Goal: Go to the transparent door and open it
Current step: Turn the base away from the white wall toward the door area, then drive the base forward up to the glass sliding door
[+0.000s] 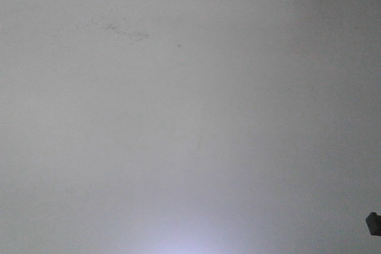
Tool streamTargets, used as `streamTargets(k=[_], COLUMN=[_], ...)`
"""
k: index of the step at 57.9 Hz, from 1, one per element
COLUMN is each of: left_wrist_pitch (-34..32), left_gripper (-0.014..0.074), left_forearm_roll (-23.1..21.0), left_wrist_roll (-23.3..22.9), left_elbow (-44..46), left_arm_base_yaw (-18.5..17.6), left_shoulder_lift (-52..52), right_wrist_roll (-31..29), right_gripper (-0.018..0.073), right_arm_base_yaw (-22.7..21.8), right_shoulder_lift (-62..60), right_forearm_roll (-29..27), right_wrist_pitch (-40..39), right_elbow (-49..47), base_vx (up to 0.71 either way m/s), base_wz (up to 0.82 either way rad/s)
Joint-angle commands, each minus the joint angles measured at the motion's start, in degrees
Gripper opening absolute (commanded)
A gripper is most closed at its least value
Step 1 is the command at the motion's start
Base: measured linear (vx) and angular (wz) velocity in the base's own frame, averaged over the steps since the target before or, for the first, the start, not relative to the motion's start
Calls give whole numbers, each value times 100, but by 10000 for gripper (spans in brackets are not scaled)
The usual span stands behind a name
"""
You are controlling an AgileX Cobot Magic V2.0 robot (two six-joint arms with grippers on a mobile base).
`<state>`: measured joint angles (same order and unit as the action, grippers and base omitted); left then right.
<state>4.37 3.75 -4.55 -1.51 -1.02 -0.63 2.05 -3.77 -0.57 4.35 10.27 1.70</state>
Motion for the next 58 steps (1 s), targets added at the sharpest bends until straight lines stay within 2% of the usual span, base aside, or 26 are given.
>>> streamTargets(k=[1,32,58], left_wrist_pitch=[-477,-472,-477], left_gripper=[-6,-6,-6], left_forearm_roll=[-29,-29,-29], left_wrist_roll=[-54,-54,-54], left_elbow=[-184,-184,-184], left_arm_base_yaw=[-20,-20,-20], left_shoulder_lift=[-67,-67,-67], right_wrist_roll=[-38,-38,-38], right_gripper=[-8,-8,-8], right_arm_base_yaw=[-2,-2,-2], right_shoulder_lift=[-79,-79,-79], right_forearm_roll=[26,26,26], right_wrist_pitch=[-456,-452,-469], right_elbow=[81,81,81], base_vx=[55,58,64], base_wz=[16,26,68])
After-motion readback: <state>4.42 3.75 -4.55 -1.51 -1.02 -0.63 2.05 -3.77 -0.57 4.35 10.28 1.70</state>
